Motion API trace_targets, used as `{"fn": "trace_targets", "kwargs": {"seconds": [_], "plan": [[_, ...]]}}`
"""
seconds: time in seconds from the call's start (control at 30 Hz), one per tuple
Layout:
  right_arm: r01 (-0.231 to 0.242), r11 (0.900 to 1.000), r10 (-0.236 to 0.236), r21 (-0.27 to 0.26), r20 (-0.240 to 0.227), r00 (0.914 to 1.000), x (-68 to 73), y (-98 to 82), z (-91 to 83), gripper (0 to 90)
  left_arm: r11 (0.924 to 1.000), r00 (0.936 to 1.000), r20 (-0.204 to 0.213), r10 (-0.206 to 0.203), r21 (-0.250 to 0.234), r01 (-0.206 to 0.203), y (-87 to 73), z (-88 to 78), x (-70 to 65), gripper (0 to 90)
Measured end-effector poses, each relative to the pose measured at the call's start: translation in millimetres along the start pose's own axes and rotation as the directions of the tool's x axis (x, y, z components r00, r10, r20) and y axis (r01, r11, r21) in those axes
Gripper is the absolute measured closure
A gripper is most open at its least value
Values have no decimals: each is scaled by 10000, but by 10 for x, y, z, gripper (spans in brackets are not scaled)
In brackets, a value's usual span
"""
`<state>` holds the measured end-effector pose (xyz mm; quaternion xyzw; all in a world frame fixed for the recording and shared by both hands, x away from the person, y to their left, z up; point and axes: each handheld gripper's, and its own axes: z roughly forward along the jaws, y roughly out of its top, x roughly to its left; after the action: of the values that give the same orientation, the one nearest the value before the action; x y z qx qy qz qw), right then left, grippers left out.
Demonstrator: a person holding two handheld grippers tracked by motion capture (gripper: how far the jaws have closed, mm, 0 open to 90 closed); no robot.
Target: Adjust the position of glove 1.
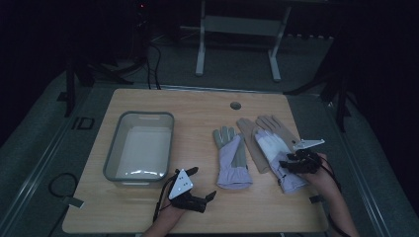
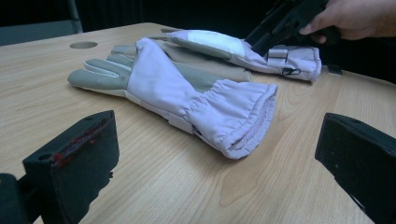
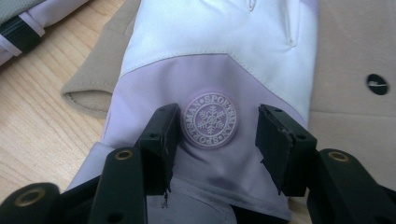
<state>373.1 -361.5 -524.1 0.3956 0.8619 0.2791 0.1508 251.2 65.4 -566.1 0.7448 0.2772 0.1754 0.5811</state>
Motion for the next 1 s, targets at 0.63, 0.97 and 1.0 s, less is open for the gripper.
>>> {"fn": "trace_targets", "kwargs": {"seconds": [0.63, 0.97, 1.0], "plan": [[-1768, 9815, 1802, -740, 428, 9827, 233, -110, -179, 797, 10000, 10000, -20, 23, 40, -23, 1, -1, 0, 0], [-2801, 9483, 2955, -1493, 933, 9508, 428, 22, -515, 797, 10000, 10000, -31, 42, 43, -42, 1, -1, -2, 0], [-2821, 9460, 3001, -1600, 1025, 9484, 455, 50, -545, 797, 10000, 10000, -30, 46, 41, -45, 1, -1, -2, 0]]}}
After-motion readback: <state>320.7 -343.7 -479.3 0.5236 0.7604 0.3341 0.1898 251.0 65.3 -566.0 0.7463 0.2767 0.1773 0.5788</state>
